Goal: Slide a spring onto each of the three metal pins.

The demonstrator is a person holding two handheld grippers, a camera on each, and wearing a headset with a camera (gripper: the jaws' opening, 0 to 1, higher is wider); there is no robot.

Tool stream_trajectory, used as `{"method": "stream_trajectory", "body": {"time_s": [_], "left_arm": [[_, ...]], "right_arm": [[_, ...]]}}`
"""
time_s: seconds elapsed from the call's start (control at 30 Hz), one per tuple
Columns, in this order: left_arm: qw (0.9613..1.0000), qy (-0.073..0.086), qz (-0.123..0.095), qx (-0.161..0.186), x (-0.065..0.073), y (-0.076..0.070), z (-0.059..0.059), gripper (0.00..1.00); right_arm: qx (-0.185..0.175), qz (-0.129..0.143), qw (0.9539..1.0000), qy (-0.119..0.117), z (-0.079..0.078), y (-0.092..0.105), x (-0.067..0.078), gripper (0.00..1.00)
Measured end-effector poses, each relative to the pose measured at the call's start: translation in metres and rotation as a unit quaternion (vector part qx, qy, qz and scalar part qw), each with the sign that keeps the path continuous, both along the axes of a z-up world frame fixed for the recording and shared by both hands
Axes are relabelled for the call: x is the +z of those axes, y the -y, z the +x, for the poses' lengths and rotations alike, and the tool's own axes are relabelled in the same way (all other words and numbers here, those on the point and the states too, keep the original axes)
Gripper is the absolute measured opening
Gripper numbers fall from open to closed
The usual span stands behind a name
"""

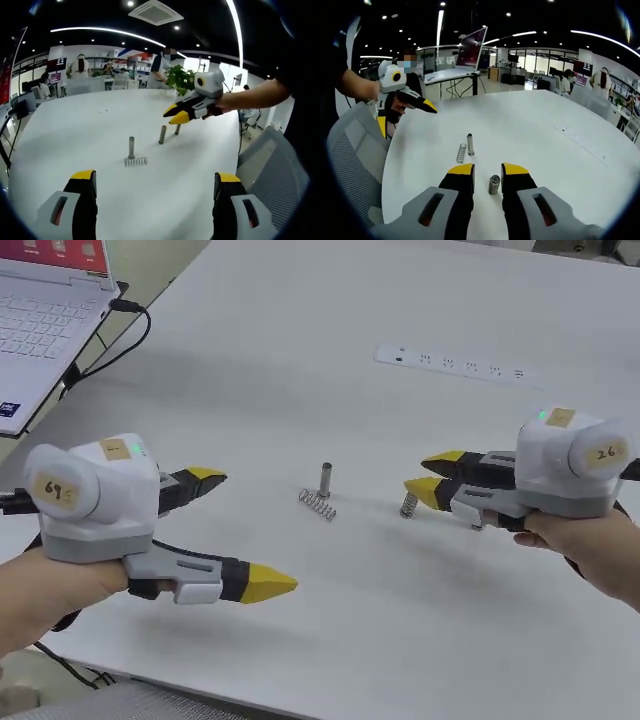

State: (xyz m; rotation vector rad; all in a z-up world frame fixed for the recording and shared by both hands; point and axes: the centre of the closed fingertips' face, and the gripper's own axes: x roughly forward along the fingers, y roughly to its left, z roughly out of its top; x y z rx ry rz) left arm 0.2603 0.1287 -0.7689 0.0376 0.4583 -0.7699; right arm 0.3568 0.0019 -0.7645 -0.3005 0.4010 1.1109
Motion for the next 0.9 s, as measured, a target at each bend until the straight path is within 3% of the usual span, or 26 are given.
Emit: {"method": "stream_trajectory", "body": {"time_s": [0.07,0.3,0.73,0.9], "left_arm": [[1.0,0.0,0.0,0.0,0.0,0.0,0.0,0.95],[1.0,0.0,-0.001,-0.003,-0.001,0.003,0.0,0.95],[1.0,-0.001,0.003,-0.008,-0.002,0.005,0.0,0.95],[1.0,-0.002,0.002,-0.009,-0.003,0.007,0.0,0.95]], "right_arm": [[0.004,0.024,0.9997,-0.008,-0.005,-0.004,0.006,0.2],[0.012,0.052,0.9985,-0.008,-0.015,-0.01,0.019,0.23],[0.015,0.051,0.9986,-0.003,-0.025,-0.007,0.022,0.21],[0.022,0.057,0.9981,-0.004,-0.029,-0.015,0.025,0.21]]}}
